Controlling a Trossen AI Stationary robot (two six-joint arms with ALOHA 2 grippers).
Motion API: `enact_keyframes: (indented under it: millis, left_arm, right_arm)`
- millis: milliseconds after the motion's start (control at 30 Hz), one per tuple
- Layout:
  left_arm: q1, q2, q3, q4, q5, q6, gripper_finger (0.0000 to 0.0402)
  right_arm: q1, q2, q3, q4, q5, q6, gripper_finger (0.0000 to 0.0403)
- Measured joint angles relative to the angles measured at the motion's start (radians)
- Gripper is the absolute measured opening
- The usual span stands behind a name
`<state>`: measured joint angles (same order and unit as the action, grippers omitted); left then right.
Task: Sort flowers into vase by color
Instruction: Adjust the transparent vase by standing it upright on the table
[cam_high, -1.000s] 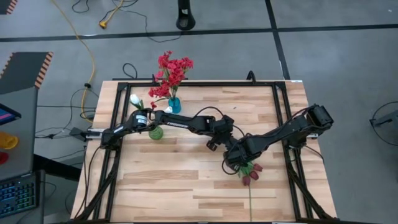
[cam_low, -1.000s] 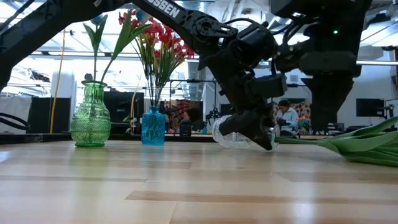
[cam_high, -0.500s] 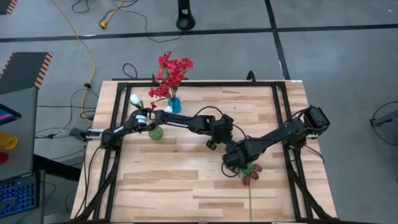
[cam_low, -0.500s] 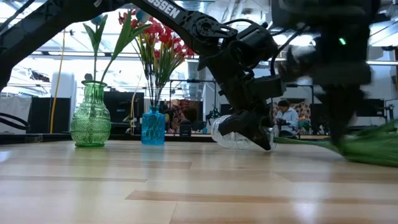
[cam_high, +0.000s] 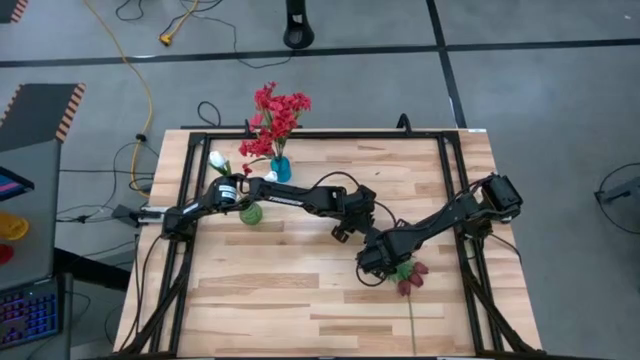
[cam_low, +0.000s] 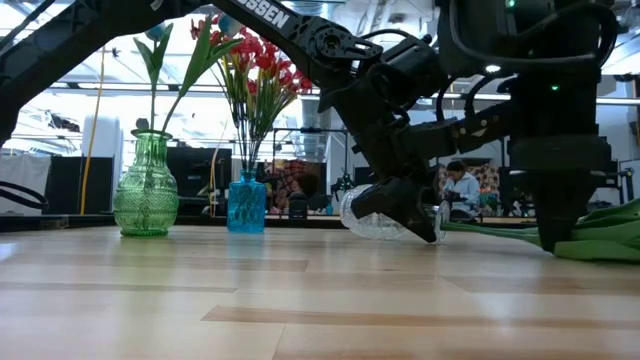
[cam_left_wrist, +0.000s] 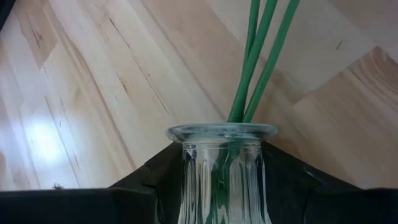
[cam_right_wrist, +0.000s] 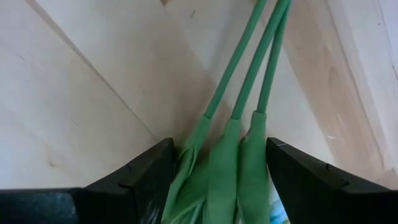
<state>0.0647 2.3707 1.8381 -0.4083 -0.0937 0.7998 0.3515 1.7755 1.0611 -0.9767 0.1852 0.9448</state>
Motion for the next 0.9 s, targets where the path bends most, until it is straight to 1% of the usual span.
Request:
enact_keyframes:
  millis: [300, 433, 533, 800, 900]
  left_arm:
    - [0.000, 0.000, 0.000, 0.001, 0.003, 0.000, 0.0164]
    - [0.000, 0.000, 0.000, 0.001, 0.003, 0.000, 0.0164]
    - [0.000, 0.000, 0.000, 0.001, 0.005, 0.000, 0.0164]
    - [-0.010, 0.000, 0.000, 0.000, 0.011, 0.002, 0.0165]
    - [-0.010, 0.000, 0.000, -0.001, 0.014, -0.001, 0.0165]
  right_arm:
    - [0.000, -0.001, 0.000, -0.014, 0.000, -0.003, 0.0280]
    - [-0.007, -0.001, 0.000, -0.013, -0.007, -0.011, 0.0263]
    - [-0.014, -0.001, 0.000, -0.011, -0.008, -0.011, 0.0228]
    - [-0.034, -0.001, 0.000, -0.016, -0.008, -0.021, 0.0092]
    - [-0.035, -0.002, 0.000, -0.018, -0.008, -0.049, 0.0052]
